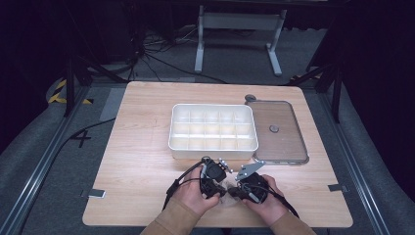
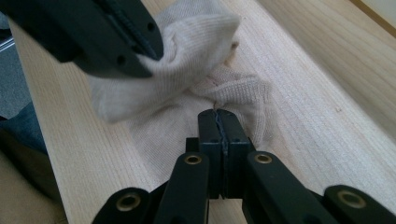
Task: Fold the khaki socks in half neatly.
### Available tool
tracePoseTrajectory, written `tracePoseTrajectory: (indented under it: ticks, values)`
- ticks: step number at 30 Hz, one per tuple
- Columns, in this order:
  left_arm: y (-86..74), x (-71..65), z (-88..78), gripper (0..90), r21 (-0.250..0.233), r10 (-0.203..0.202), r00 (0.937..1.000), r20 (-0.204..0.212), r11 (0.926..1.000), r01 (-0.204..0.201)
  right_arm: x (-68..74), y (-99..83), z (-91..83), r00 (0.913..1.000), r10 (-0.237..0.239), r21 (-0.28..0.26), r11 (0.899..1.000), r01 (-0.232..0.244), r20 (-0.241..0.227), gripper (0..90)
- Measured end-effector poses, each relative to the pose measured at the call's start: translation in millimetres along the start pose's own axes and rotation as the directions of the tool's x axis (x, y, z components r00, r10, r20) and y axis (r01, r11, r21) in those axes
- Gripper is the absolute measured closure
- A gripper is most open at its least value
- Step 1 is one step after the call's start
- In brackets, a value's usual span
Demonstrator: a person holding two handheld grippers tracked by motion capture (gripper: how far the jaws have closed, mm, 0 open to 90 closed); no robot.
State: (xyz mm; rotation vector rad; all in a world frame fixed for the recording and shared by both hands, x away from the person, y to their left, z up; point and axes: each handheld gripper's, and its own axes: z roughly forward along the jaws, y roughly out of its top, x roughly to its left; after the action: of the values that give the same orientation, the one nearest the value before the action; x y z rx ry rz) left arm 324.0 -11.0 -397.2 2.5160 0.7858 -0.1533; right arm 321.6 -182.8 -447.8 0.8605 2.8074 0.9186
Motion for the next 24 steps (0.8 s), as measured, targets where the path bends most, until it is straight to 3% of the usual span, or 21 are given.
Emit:
tracePoseTrajectory:
  ticks: [3,7,10,18,22,24]
  values:
    - [0.7,-0.3,3.6,86.2,0.006,0.007,1.0000,-0.001,1.0000,-0.007,-0.5,-0.5,-0.1,1.0000,0.004,-0.004,1.000,-0.004,-0.006,89.7]
    - [-1.3,4.6,9.9,86.1,0.012,-0.016,0.9995,0.026,0.9998,0.016,-0.8,-1.2,-0.5,0.9999,0.013,-0.006,1.000,-0.013,-0.011,89.7]
    - [-0.9,3.3,11.1,86.1,0.009,-0.020,0.9995,0.024,0.9998,0.020,-0.5,-1.3,-0.6,0.9999,0.010,-0.005,1.000,-0.010,-0.009,89.7]
    - [-1.3,3.9,14.7,85.0,-0.014,-0.003,0.9992,0.040,0.9999,0.004,-0.3,-1.1,-2.0,1.0000,0.000,-0.001,1.000,0.000,-0.002,89.5]
    - [-5.1,5.7,5.6,78.6,-0.061,-0.015,0.9935,0.112,0.9979,0.022,-1.9,-1.2,-8.2,1.0000,0.005,-0.008,1.000,-0.005,-0.006,89.2]
    - [-7.0,6.4,-1.3,76.6,-0.071,-0.010,0.9929,0.119,0.9973,0.019,-2.6,-0.7,-12.7,1.0000,0.003,-0.013,1.000,-0.003,-0.003,89.1]
